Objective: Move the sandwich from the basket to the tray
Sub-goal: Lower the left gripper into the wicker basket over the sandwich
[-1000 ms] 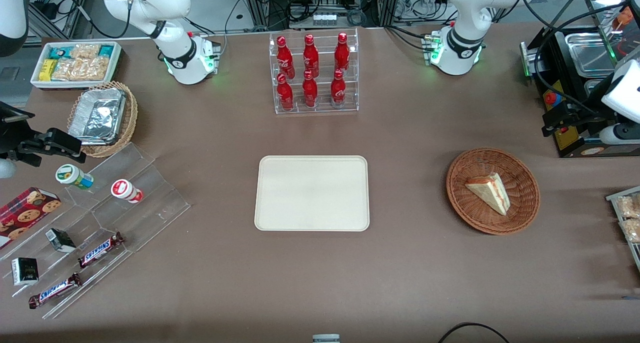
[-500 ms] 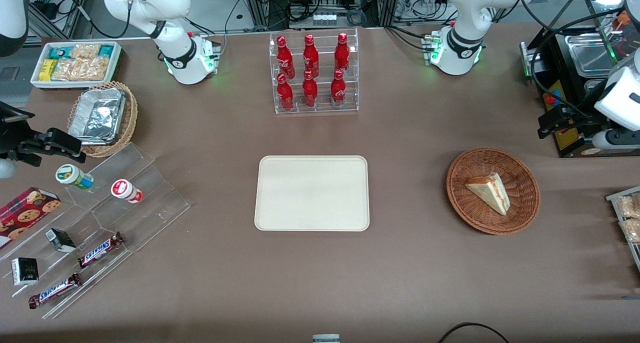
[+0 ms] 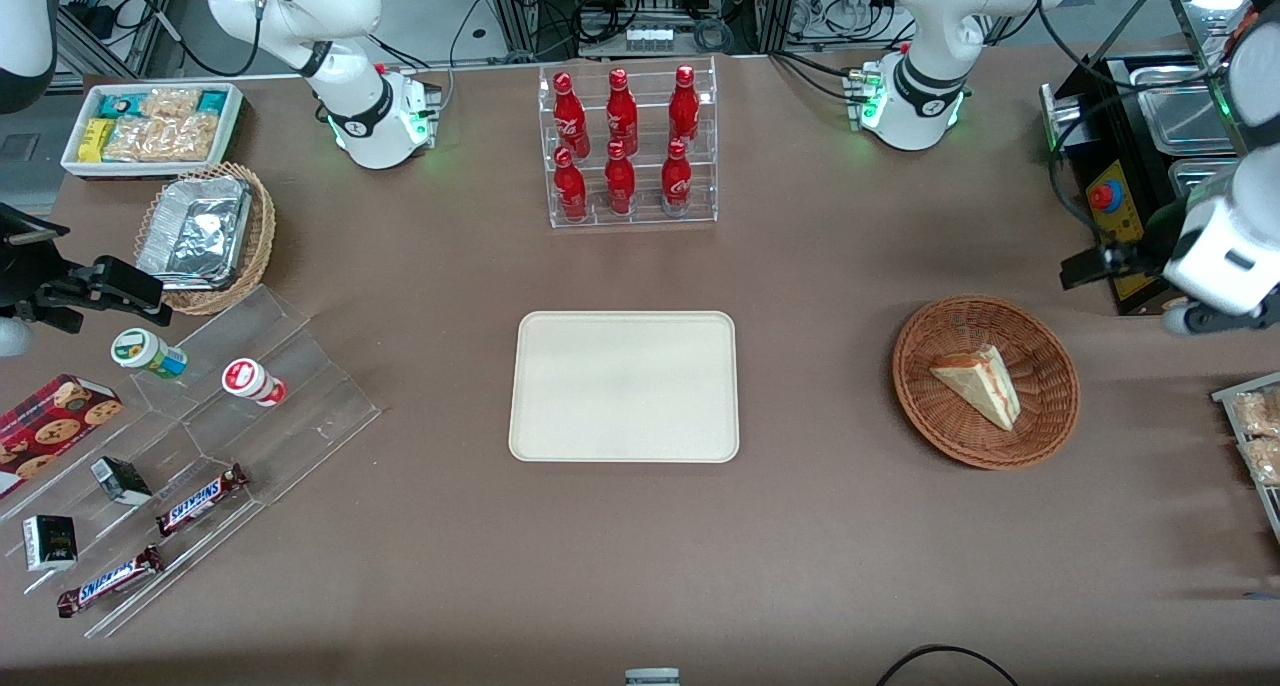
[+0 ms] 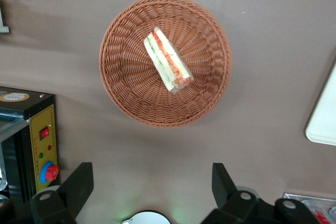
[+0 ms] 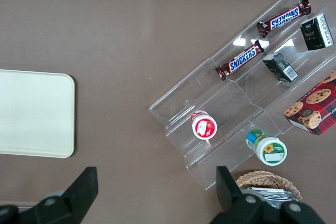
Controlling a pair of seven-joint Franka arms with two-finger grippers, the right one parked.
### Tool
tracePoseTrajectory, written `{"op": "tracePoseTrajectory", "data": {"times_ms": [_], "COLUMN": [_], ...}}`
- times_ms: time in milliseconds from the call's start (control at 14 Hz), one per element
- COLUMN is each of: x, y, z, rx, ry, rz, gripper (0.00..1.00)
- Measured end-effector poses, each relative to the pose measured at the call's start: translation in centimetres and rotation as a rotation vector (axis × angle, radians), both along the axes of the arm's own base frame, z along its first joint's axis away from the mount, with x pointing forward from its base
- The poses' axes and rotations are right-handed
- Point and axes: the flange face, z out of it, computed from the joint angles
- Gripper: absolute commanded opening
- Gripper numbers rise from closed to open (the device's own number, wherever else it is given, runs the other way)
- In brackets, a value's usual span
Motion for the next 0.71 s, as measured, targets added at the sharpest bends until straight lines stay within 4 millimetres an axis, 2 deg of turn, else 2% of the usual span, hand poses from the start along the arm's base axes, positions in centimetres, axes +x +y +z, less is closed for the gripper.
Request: {"op": "tracePoseTrajectory", "data": {"times_ms": [286, 500, 714], "x": [1.9, 2.0, 1.1], "y": [0.9, 1.1, 1.1], "z": [-5.7, -9.9, -14.6], "rx": [0.049, 0.064, 0.08], "ry": [0.025, -0.009, -0.045], "rz": [0.081, 0.158, 0.267], "gripper": [1.0, 1.0, 1.0]}}
